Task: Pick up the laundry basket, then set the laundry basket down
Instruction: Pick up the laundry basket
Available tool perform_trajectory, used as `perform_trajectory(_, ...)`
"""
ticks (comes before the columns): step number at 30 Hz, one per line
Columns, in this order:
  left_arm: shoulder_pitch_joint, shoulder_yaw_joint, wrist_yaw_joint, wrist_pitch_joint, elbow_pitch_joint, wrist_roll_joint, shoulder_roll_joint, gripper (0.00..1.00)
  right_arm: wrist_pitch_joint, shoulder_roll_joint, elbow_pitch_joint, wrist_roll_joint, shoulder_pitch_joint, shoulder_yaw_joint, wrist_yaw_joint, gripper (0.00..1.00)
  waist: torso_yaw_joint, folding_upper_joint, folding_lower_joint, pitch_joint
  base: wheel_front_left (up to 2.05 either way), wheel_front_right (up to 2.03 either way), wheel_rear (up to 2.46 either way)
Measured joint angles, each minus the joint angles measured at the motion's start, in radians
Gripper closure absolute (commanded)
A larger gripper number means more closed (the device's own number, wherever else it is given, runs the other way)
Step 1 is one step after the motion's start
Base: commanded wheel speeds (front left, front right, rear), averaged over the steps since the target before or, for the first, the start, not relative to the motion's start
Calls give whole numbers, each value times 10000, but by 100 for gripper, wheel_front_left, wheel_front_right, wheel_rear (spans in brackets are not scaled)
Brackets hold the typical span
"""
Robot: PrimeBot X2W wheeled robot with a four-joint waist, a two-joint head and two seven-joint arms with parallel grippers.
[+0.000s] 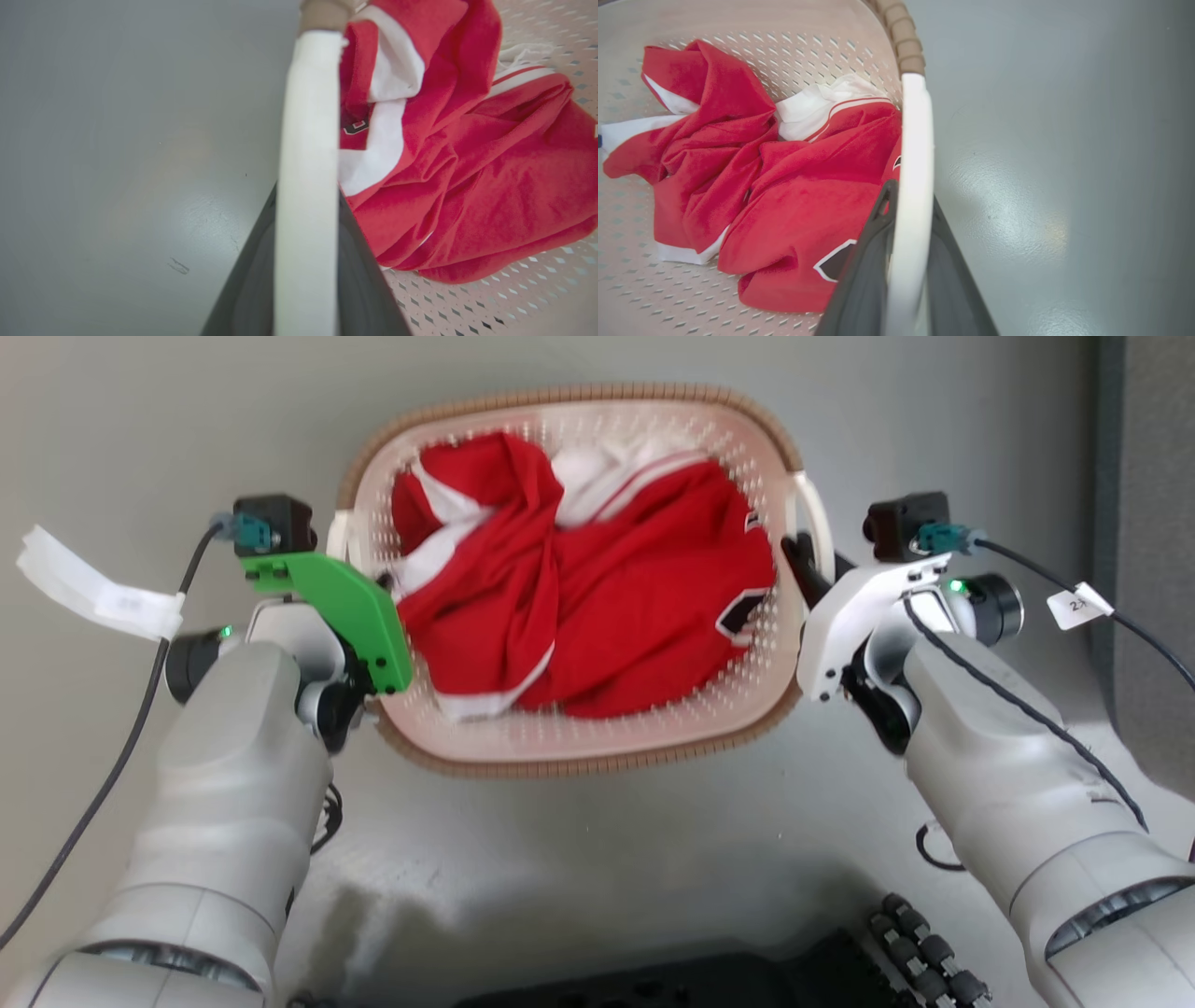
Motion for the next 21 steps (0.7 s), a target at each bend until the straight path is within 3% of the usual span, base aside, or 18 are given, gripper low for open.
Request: perform_trajectory(21, 740, -128, -36, 2403, 445, -1845, 13, 100, 2132, 84, 393, 1751, 616, 556, 10, 100, -138, 0, 0, -2533, 0, 0, 0)
